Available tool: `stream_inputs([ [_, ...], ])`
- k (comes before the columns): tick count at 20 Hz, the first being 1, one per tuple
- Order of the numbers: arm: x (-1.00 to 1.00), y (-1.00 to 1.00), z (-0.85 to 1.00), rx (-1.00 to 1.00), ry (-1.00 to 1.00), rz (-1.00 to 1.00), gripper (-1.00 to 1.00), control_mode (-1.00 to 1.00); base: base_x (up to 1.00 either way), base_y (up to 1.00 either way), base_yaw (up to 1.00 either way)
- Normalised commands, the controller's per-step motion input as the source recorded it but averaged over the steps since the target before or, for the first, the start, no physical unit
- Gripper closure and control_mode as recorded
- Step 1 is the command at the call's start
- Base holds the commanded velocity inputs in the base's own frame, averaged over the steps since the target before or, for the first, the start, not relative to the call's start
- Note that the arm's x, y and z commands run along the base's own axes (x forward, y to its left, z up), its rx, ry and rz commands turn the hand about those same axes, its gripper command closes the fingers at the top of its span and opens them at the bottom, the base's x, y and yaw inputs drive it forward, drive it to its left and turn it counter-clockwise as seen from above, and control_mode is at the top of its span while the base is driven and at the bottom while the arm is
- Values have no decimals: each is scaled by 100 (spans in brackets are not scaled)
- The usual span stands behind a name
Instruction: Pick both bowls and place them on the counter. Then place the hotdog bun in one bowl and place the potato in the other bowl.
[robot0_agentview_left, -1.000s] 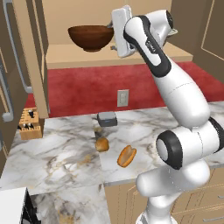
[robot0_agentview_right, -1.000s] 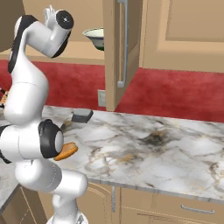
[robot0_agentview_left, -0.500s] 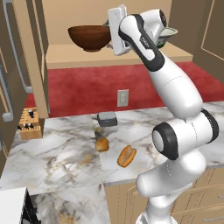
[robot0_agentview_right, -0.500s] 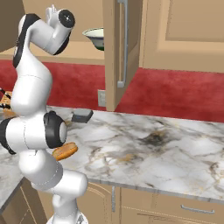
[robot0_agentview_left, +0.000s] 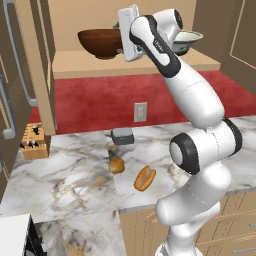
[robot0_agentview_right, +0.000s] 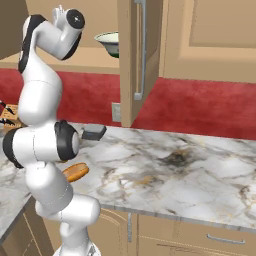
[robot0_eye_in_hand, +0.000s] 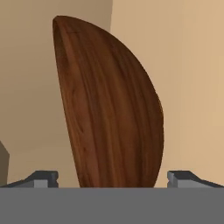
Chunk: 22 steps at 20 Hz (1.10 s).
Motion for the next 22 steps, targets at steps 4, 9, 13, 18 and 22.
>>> stream_inputs([
  [4, 11, 4, -7, 0, 3, 0, -100, -100, 0, 0, 0],
  [9, 2, 5, -9, 0, 1, 0, 100, -100, 0, 0, 0],
  [13, -18, 0, -7, 0, 1, 2, 100, -100, 0, 0, 0],
  [18, -42, 0, -2, 0, 0, 0, 100, -100, 0, 0, 0],
  [22, -61, -4, 0, 0, 0, 0, 100, -100, 0, 0, 0],
])
